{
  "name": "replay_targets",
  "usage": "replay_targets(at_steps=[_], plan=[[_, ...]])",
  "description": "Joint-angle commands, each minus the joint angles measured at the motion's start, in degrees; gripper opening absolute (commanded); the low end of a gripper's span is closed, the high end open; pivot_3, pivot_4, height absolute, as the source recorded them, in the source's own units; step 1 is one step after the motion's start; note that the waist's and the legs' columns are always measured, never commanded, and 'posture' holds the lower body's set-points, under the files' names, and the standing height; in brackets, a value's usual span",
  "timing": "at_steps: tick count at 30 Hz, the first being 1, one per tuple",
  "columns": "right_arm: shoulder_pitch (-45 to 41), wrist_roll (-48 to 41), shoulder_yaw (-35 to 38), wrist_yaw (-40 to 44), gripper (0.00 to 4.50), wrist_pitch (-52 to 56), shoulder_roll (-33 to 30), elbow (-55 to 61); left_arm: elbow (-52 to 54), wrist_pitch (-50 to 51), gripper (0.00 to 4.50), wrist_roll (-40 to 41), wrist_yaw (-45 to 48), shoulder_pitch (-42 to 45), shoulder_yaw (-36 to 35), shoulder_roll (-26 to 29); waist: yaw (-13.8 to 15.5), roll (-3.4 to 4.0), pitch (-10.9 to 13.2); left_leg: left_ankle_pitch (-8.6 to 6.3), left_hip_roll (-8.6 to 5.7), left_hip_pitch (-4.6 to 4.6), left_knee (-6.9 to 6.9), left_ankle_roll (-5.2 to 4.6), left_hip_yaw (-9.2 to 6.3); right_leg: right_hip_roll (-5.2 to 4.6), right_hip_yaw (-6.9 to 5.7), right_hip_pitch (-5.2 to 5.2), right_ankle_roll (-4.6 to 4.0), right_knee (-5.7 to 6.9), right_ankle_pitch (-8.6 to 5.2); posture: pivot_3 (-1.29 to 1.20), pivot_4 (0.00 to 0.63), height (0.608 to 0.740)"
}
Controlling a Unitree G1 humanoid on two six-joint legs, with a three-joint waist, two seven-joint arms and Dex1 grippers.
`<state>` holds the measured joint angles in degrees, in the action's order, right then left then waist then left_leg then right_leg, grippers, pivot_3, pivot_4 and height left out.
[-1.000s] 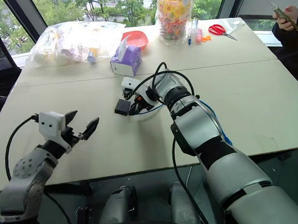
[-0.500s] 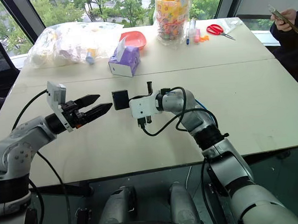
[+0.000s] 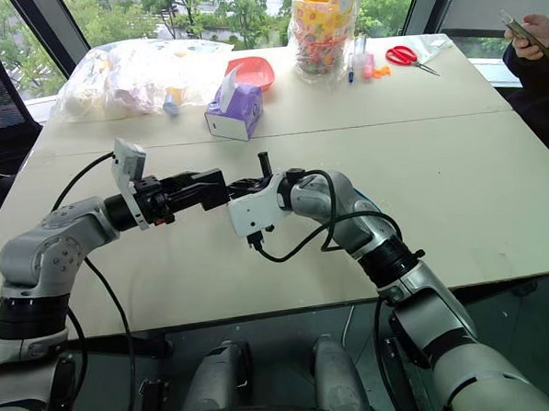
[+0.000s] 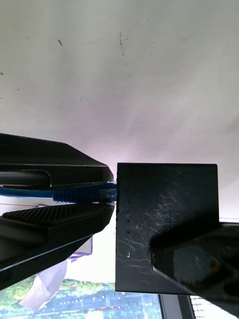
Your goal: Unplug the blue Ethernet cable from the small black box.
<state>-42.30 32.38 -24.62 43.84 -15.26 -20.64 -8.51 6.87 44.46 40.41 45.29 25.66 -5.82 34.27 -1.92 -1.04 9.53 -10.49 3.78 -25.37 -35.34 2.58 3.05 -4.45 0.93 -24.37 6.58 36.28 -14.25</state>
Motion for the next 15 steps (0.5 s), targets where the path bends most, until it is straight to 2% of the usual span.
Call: replay_targets(at_steps=[1,5,7,10,11,12,13,15], plan=[[-2.14,-0.68,0.35,-0.63,0.00,-0.19,-0.32,3.02,1.83,-0.83,0.53,-0.16,1.16,0.44,-0.31,0.46,0.00,-0.01,0.00,0.00,0.00,0.00,0.00,0.00,0.00,0.00,0.00,0.00,0.00,0.00,0.00,0.00,0.150,0.735],[-2.87,-2.68,1.11,0.86,0.00,1.57,0.07,2.51,1.69,-1.10,0.49,-0.69,1.79,0.31,-0.16,0.93,-0.01,-0.01,0.01,0.00,0.00,0.00,0.00,0.00,-0.01,0.00,0.00,0.00,0.01,0.00,0.01,0.00,0.150,0.735],[-2.99,-7.09,2.64,4.57,0.00,6.68,1.19,2.89,1.09,-1.37,0.49,-1.45,1.90,0.32,-0.11,1.53,-0.01,-0.01,0.01,0.00,0.00,0.00,0.00,0.00,-0.01,0.00,0.00,0.00,0.01,0.00,0.01,0.00,0.150,0.735],[-3.06,-20.04,6.53,14.91,1.38,23.14,3.02,7.12,0.57,-0.93,0.49,-0.59,4.25,0.18,-0.93,3.06,-0.01,-0.01,0.01,0.00,0.01,0.00,0.00,-0.01,-0.02,0.01,0.00,0.00,0.06,0.02,0.03,0.00,0.150,0.735],[-3.42,-22.84,7.97,16.08,1.82,27.72,3.47,8.18,0.57,-0.75,0.49,-0.20,5.26,0.13,-1.15,3.63,0.02,-0.02,0.02,0.00,0.01,0.00,0.00,-0.01,-0.02,0.01,0.00,0.00,0.06,0.04,0.04,0.00,0.150,0.735],[-3.78,-27.14,8.83,20.45,2.39,34.89,2.12,10.31,0.79,-1.22,0.49,0.57,7.28,0.05,-1.82,4.46,0.05,-0.02,0.02,0.00,0.01,-0.01,0.00,-0.01,-0.03,0.01,-0.01,0.00,0.06,0.04,0.04,0.00,0.150,0.735],[-3.90,-30.66,9.22,24.34,2.73,40.23,0.51,12.39,0.96,-1.57,0.49,1.32,8.86,0.04,-2.50,5.05,0.09,-0.02,0.02,0.00,0.01,-0.01,-0.01,-0.01,-0.02,0.00,-0.01,0.00,0.06,0.04,0.04,0.00,0.150,0.735],[-3.90,-36.42,9.46,29.87,3.87,47.58,-2.40,16.03,1.13,-1.45,0.49,2.62,10.96,0.26,-3.55,5.82,0.73,-0.02,0.02,0.00,0.01,-0.01,-0.01,-0.02,-0.03,0.00,-0.01,0.00,-0.02,0.04,-0.01,0.00,0.150,0.735]])
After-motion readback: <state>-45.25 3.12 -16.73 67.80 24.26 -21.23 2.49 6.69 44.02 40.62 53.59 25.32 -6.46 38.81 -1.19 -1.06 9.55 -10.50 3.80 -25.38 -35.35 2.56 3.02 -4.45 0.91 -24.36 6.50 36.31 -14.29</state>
